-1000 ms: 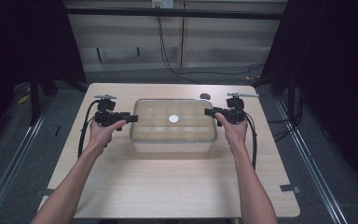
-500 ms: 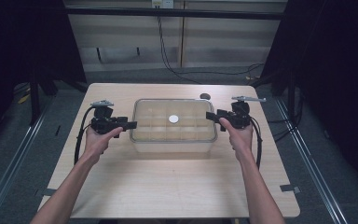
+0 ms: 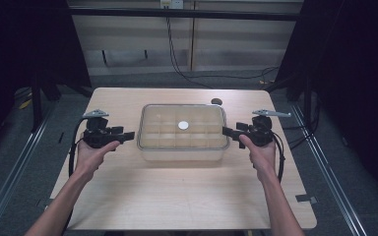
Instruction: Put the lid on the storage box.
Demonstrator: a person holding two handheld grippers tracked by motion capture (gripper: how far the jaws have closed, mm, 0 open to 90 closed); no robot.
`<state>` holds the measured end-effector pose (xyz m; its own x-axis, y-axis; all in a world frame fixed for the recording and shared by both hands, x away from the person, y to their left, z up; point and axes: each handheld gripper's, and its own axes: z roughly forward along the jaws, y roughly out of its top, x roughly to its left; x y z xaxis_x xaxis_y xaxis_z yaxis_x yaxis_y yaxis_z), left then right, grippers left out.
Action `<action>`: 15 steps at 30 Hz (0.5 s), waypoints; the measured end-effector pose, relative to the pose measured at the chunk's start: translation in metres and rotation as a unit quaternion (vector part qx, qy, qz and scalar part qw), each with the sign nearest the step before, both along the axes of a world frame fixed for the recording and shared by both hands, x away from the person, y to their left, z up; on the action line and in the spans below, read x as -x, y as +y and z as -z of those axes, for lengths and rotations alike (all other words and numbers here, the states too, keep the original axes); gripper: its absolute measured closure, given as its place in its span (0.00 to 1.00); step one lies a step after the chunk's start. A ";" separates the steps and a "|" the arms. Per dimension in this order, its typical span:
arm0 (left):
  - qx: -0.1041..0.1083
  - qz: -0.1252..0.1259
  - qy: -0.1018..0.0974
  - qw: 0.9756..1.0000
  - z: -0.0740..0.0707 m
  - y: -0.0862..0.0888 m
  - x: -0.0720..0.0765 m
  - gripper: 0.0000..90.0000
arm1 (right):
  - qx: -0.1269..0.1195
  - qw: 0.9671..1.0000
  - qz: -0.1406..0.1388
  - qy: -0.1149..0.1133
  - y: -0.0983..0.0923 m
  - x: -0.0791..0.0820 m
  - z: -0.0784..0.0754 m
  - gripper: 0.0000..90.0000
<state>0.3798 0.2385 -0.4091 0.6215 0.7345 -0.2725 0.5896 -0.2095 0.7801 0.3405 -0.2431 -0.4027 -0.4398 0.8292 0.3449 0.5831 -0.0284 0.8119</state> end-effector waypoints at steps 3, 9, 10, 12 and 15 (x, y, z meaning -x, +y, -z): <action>-0.003 0.000 -0.007 1.000 -0.004 0.005 0.007 0.42 | 0.005 1.000 0.006 0.001 -0.003 0.008 0.000 0.30; -0.006 0.002 -0.019 1.000 -0.005 0.014 0.022 0.39 | 0.007 1.000 0.006 -0.011 -0.008 0.027 -0.001 0.30; -0.006 0.002 -0.021 1.000 -0.006 0.015 0.024 0.39 | 0.005 1.000 0.006 -0.013 -0.009 0.030 -0.001 0.30; -0.007 0.003 -0.024 1.000 -0.006 0.019 0.028 0.39 | 0.005 1.000 0.007 -0.016 -0.012 0.036 -0.002 0.30; -0.013 0.003 -0.027 1.000 -0.005 0.022 0.038 0.36 | 0.008 1.000 0.008 -0.021 -0.015 0.046 -0.004 0.30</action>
